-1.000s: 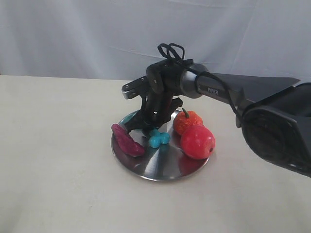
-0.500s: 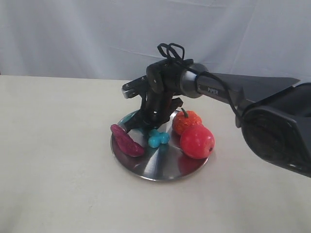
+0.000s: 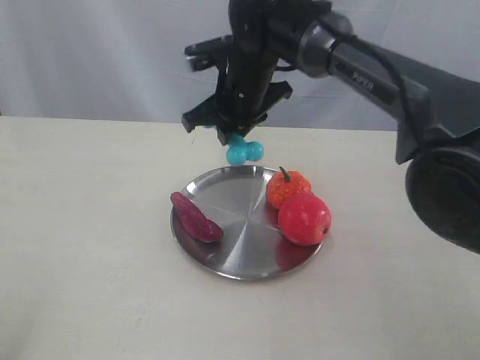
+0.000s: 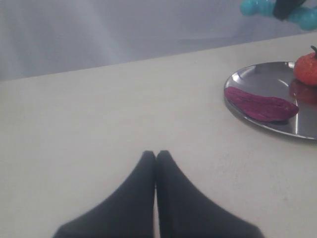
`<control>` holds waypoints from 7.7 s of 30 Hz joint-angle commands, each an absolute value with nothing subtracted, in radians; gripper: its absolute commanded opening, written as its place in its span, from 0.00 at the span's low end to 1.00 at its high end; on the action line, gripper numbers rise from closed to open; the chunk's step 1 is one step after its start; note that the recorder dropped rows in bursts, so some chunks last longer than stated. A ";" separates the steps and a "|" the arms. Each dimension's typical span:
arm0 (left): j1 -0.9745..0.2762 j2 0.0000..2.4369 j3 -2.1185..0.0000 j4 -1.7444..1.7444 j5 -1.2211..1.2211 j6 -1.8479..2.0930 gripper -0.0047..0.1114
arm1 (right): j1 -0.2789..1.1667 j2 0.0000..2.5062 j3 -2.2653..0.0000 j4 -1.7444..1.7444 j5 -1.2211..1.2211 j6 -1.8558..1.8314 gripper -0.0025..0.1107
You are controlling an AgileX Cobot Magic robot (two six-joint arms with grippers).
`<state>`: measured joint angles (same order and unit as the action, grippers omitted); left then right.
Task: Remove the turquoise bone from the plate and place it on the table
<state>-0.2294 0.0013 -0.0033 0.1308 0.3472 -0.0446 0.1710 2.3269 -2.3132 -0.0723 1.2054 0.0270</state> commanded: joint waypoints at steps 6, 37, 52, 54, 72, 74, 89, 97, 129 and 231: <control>-0.232 0.000 0.000 0.132 0.346 -0.044 0.04 | 0.159 2.052 -2.250 -0.089 1.221 0.146 0.02; -0.232 0.000 0.000 0.132 0.346 -0.044 0.04 | -0.218 1.635 -1.241 -0.080 0.917 0.217 0.02; -0.232 0.000 0.000 0.132 0.346 -0.044 0.04 | -0.218 1.867 -1.238 -0.103 0.722 0.194 0.02; -0.232 0.000 0.000 0.132 0.346 -0.044 0.04 | -0.218 1.888 -1.238 -0.115 0.712 0.194 0.02; -0.232 0.000 0.000 0.132 0.346 -0.044 0.04 | -0.218 2.005 -1.238 -0.171 0.619 0.222 0.02; -0.232 0.000 0.000 0.132 0.346 -0.044 0.04 | -0.218 2.012 -1.238 -0.186 0.607 0.224 0.02; -0.232 0.000 0.000 0.132 0.346 -0.044 0.04 | -0.219 2.018 -1.238 -0.256 0.610 0.246 0.02; -0.232 0.000 0.000 0.132 0.346 -0.044 0.04 | -0.219 2.051 -1.238 -0.253 0.610 0.266 0.02; -0.232 0.000 0.000 0.132 0.346 -0.044 0.04 | -0.219 1.990 -1.244 -0.237 0.621 0.291 0.56; -0.232 0.000 0.000 0.132 0.346 -0.044 0.04 | -0.289 0.017 -0.024 0.203 0.262 -0.277 0.02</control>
